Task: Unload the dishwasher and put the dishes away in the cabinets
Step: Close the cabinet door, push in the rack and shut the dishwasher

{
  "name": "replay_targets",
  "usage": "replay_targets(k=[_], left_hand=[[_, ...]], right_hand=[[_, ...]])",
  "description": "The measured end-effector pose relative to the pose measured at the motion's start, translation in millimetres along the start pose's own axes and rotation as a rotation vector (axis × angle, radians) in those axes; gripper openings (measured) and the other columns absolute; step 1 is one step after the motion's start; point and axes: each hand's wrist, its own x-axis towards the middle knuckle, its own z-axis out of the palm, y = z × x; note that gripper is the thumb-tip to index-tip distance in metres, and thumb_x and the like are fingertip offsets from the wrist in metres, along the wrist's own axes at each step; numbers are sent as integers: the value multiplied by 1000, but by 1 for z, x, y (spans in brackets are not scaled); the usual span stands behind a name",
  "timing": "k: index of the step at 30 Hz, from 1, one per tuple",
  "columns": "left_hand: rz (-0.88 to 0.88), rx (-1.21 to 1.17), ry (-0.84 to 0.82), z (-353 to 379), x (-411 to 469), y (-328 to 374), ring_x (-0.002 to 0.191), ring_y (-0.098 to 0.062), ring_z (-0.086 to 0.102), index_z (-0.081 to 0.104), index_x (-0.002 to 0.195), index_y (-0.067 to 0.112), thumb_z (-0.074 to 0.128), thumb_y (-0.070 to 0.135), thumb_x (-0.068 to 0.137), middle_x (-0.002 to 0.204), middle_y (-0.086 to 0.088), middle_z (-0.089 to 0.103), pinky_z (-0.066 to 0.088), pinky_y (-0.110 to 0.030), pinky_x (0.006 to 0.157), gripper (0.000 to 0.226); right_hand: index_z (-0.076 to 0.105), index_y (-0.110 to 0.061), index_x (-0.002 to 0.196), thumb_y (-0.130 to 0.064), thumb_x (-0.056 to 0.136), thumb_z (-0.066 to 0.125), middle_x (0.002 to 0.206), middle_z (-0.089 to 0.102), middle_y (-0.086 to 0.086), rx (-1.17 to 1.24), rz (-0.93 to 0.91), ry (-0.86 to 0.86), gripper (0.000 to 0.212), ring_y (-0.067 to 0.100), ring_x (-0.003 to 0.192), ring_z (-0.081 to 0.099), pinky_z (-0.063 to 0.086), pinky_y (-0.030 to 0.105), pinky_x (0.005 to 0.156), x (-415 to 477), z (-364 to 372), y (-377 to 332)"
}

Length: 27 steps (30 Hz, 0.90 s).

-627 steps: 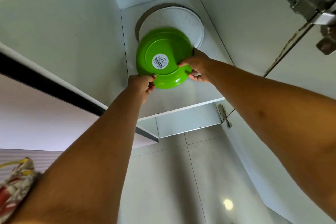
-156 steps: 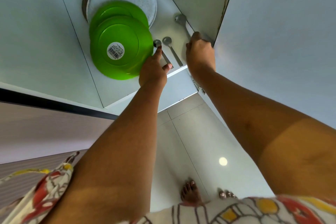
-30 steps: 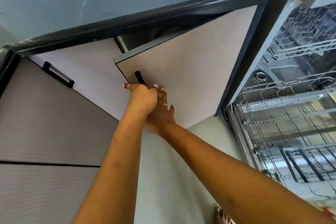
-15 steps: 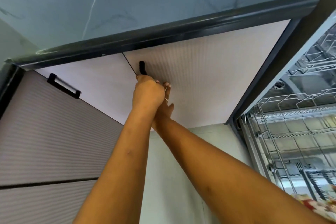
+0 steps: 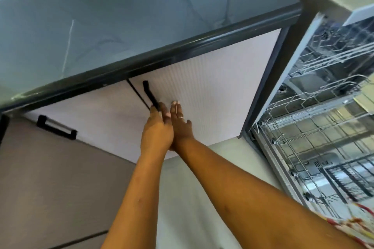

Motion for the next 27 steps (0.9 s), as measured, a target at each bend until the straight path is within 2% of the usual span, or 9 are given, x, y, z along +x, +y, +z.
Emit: replay_targets(k=[3, 7, 11, 14, 17, 20, 24, 27], left_hand=[[19, -13, -83, 26, -8, -15, 137, -29, 34, 12, 151, 24, 33, 37, 100, 154, -7, 29, 34, -43, 111, 57], [76, 74, -198, 81, -25, -20, 139, -28, 32, 17, 150, 21, 32, 41, 99, 154, -6, 27, 31, -43, 113, 57], [213, 204, -389, 158, -52, -1, 138, -25, 32, 27, 146, 18, 34, 39, 99, 153, -6, 29, 27, -36, 114, 52], [341, 278, -586, 218, -81, 15, 136, -24, 35, 35, 143, 15, 35, 37, 99, 150, -7, 35, 26, -32, 112, 49], [431, 322, -755, 271, -111, 34, 132, -23, 39, 40, 139, 13, 38, 36, 99, 146, -7, 40, 30, -32, 110, 47], [483, 390, -881, 326, -136, 56, 131, -24, 40, 43, 136, 11, 39, 35, 99, 144, -8, 41, 31, -30, 107, 44], [520, 491, -972, 388, -157, 81, 131, -25, 39, 45, 134, 10, 39, 33, 99, 143, -10, 42, 30, -29, 107, 43], [485, 532, -1022, 430, -173, 90, 130, -24, 41, 46, 134, 11, 39, 35, 99, 141, -10, 44, 32, -33, 107, 43]], right_hand=[[-30, -33, 143, -26, 93, 53, 158, -19, 8, -99, -40, 0, 96, 24, 146, -15, 20, 56, 113, -9, 11, 40], [-24, -35, 145, -16, 92, 50, 160, -12, 1, -60, 124, -25, 93, 19, 147, -13, 17, 53, 116, -48, 23, 116], [-22, -34, 146, -35, 98, 41, 160, -8, 0, 44, 410, -28, 79, 21, 147, -10, 15, 52, 115, -121, 52, 214], [-21, -32, 147, -43, 98, 38, 160, -4, -1, 128, 644, -21, 78, 25, 148, -6, 19, 53, 114, -183, 76, 280], [-18, -32, 148, -50, 97, 34, 161, 2, -1, 310, 870, 66, 76, 26, 148, -4, 21, 55, 113, -234, 90, 340], [-12, -29, 150, -50, 97, 36, 160, 7, 0, 542, 1061, 208, 75, 28, 148, 0, 17, 51, 115, -273, 89, 395], [-7, -18, 152, -42, 99, 37, 160, 9, 7, 714, 1252, 402, 73, 31, 147, 8, 7, 39, 119, -302, 76, 459], [-2, -11, 152, -37, 99, 41, 158, 15, 13, 851, 1369, 518, 73, 31, 145, 18, 12, 39, 119, -317, 71, 507]])
